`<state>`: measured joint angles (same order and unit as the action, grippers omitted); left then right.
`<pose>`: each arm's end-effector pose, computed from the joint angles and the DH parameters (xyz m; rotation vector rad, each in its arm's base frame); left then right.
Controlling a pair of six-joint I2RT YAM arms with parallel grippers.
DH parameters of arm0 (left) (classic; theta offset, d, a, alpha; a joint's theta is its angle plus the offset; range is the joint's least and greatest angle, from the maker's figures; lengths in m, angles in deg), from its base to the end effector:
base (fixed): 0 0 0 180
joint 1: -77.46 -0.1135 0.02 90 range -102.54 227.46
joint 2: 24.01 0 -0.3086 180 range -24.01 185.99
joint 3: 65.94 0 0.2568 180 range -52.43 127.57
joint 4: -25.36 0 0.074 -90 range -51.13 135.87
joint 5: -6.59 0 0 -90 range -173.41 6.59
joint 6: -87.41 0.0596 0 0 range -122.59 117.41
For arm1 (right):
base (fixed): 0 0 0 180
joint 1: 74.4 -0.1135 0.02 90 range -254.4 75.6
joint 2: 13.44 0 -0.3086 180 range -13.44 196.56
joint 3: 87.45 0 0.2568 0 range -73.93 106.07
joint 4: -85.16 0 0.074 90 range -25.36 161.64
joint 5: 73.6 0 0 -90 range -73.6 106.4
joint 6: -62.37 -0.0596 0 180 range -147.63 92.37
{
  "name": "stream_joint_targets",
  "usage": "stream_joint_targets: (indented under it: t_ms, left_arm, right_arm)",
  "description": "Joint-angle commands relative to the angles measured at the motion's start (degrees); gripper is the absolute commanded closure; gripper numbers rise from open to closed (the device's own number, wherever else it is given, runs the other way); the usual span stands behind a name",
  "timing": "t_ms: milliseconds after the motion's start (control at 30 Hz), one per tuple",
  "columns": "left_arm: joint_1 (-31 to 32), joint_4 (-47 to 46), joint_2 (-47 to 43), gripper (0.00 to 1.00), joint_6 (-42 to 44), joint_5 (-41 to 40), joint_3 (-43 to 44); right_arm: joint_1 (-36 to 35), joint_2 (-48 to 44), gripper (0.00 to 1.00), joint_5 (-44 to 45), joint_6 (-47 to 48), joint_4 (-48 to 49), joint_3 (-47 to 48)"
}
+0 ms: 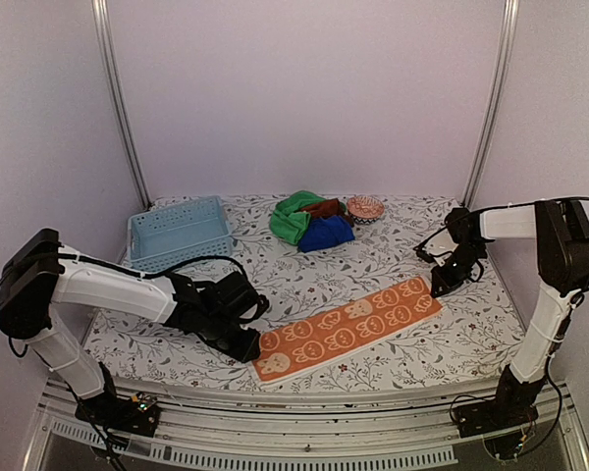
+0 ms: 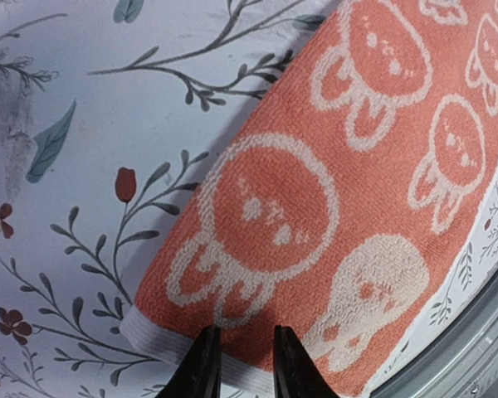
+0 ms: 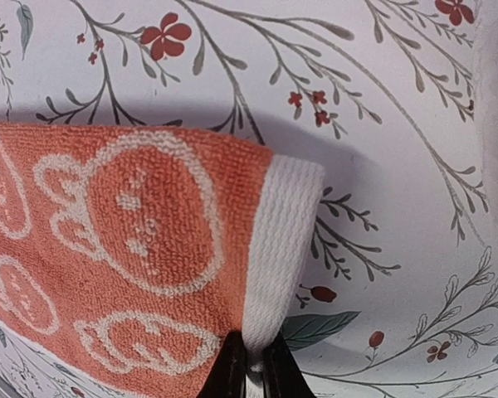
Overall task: Roll the towels
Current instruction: Pick up the towel from the center of the board.
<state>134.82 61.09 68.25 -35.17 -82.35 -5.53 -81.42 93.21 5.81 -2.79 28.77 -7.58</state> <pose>0.1616 -0.2543 0.1629 0.6162 2.7807 -0.4176 0.3495 0.0541 0.1618 -0.8353 2.8664 0.2458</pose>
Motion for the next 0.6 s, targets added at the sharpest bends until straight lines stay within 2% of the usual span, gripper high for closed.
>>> stream_joint_targets:
  t_ms: [0,167,333,433,567]
  left_arm:
    - [0.15,1.33,0.72,0.74,0.77,-1.09,0.59]
    - [0.04,1.60,0.52,0.75,1.19,-1.54,0.83]
    - [-0.13,1.61,0.24,0.74,1.26,-1.92,0.79]
    - [-0.16,1.73,-0.13,0.75,1.14,-2.35,0.66]
    - [-0.32,2.55,-1.06,0.75,1.22,-3.60,0.65]
  right_arm:
    - [-0.20,0.19,0.93,-6.19,0.26,-1.82,-0.44]
    - [-0.28,0.14,0.83,-6.66,0.07,-2.96,-0.01]
    - [-0.28,1.10,0.84,-0.80,0.09,-0.68,-1.66]
    - [-0.23,0.99,0.96,1.30,0.32,-0.41,-2.18]
    - [-0.29,-3.75,0.97,-2.57,0.96,-1.87,-0.58]
